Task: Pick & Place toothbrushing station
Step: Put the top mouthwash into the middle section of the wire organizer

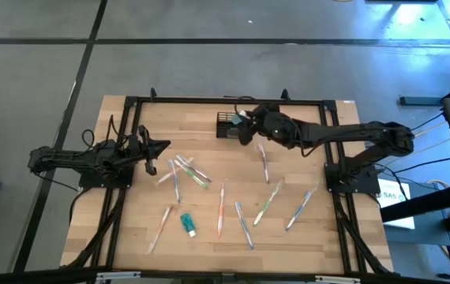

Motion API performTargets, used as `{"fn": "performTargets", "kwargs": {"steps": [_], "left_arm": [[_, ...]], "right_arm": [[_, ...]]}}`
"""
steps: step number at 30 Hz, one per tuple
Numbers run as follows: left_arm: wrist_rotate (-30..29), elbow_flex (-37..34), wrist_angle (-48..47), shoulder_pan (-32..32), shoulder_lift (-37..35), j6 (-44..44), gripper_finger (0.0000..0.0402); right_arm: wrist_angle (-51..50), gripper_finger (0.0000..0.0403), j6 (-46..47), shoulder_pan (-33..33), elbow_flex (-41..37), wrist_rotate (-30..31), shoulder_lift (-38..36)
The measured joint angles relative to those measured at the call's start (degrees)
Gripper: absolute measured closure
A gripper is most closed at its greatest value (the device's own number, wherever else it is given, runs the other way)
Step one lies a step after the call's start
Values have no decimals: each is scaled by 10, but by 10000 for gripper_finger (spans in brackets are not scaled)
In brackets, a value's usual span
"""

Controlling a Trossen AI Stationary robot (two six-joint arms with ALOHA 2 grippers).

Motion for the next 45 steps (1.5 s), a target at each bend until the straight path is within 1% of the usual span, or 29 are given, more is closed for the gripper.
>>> {"fn": "performTargets", "kwargs": {"steps": [6, 12, 16, 19, 25, 31, 33, 38, 45], "left_arm": [[-9, 0, 0, 0, 0, 10, 395], [-19, 0, 0, 0, 0, 15, 395], [-20, 0, 0, 0, 0, 15, 395], [-20, 0, 0, 0, 0, 15, 395], [-20, 0, 0, 0, 0, 15, 395], [-27, 0, 0, 0, 0, 15, 395], [-29, 0, 0, 0, 0, 16, 396], [-30, 0, 0, 0, 0, 15, 395], [-30, 0, -2, 0, 0, 15, 395]], "right_arm": [[0, 305, 26, -21, 0, -1, 32], [-6, 304, 56, -45, 3, -8, 44], [-12, 304, 64, -51, 22, -36, 46], [-38, 304, 63, -51, 53, -37, 50], [-139, 304, 63, -51, 127, -26, 66], [-218, 304, 66, -43, 189, -20, 121], [-241, 304, 67, -41, 199, -22, 139], [-249, 304, 81, -41, 204, -22, 160], [-264, 304, 95, -42, 204, -21, 165]]}}
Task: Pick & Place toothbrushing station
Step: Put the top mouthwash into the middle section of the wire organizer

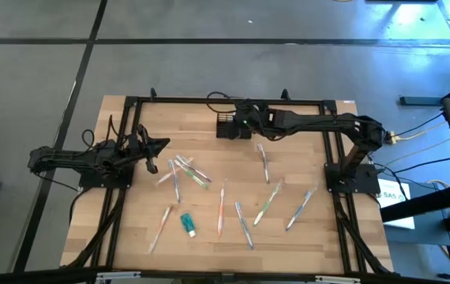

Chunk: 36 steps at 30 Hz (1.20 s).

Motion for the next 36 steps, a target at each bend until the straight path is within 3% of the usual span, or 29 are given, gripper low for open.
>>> {"fn": "performTargets", "kwargs": {"steps": [15, 36], "left_arm": [[0, 0, 0, 0, 0, 0, 395], [0, 0, 0, 0, 0, 0, 395]], "right_arm": [[-19, 304, 48, -8, -24, 28, 3], [7, 298, 57, -10, -28, 17, 48]]}}
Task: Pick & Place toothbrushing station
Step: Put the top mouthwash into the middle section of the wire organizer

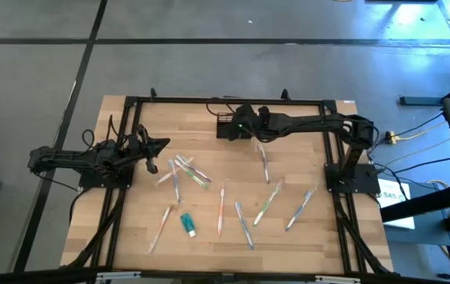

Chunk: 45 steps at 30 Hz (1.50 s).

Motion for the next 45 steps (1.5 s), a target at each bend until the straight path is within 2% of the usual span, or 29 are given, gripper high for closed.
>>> {"fn": "performTargets", "kwargs": {"steps": [15, 45], "left_arm": [[0, 0, 0, 0, 0, 0, 395], [0, 0, 0, 0, 0, 0, 395]], "right_arm": [[0, 298, 2, 1, 0, -21, 4], [26, 298, -18, -6, 0, -15, 17]]}}
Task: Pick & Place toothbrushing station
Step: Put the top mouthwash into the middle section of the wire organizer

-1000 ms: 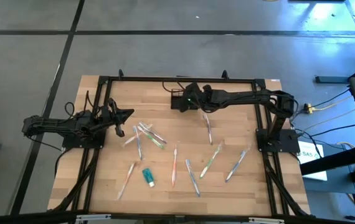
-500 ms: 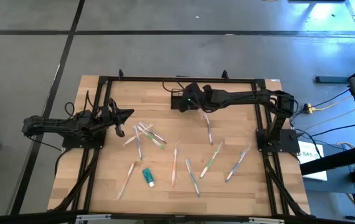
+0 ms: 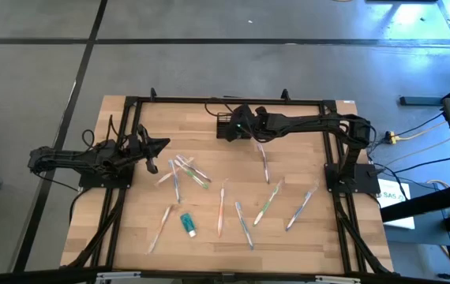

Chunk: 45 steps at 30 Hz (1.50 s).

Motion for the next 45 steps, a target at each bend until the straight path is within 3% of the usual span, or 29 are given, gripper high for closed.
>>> {"fn": "performTargets", "kwargs": {"steps": [45], "left_arm": [[0, 0, 0, 0, 0, 0, 395]], "right_arm": [[-23, 298, -32, -1, 0, -36, 1]]}}
